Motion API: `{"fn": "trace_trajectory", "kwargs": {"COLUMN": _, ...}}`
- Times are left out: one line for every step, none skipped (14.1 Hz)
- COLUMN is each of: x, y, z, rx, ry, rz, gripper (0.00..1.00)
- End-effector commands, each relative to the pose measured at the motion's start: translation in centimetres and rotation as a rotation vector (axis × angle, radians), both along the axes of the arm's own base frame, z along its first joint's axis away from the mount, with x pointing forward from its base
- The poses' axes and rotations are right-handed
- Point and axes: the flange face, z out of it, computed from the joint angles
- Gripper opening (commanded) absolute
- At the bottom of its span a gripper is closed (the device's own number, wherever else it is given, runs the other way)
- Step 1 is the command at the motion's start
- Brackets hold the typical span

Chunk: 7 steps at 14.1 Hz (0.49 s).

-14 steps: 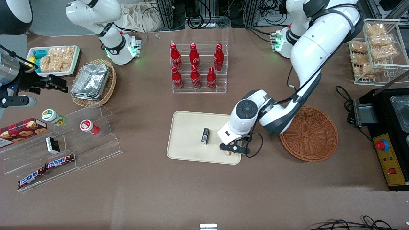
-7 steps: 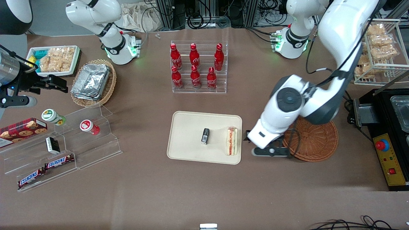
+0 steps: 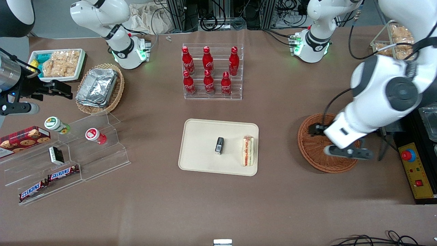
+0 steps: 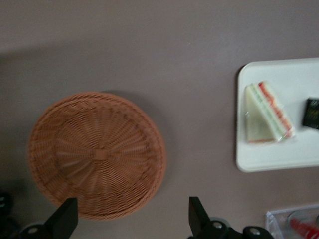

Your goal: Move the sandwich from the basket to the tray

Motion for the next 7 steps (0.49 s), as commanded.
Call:
{"fn": "trace_trajectory", "kwargs": {"x": -1.0, "y": 4.4, "z": 0.3, "rx": -0.007, "ry": 0.034, "rz": -0.104, "gripper": 1.0}}
{"fn": "trace_trajectory", "kwargs": {"x": -1.0, "y": 5.4, "z": 0.3, "rx": -0.008, "ry": 0.04, "rz": -0.117, "gripper": 1.0}}
{"fn": "trace_trajectory", "kwargs": {"x": -0.9, "y": 5.9, "z": 0.2, "rx": -0.008, "ry": 0.04, "rz": -0.117, "gripper": 1.0}}
{"fn": "trace_trajectory", "kwargs": {"x": -0.8, "y": 6.0, "z": 0.2, "rx": -0.001, "ry": 0.035, "rz": -0.117, "gripper": 1.0}}
{"fn": "trace_trajectory", "kwargs": {"x": -0.7, "y": 6.2, "z": 0.5, "rx": 0.005, "ry": 0.027, "rz": -0.116, "gripper": 1.0}}
{"fn": "trace_trajectory", "kwargs": {"x": -0.8, "y": 6.2, "z": 0.6, "rx": 0.008, "ry": 0.027, "rz": -0.112, "gripper": 1.0}}
{"fn": "trace_trajectory", "kwargs": {"x": -1.0, "y": 6.0, "z": 1.3, "rx": 0.022, "ry": 0.018, "rz": -0.104, "gripper": 1.0}}
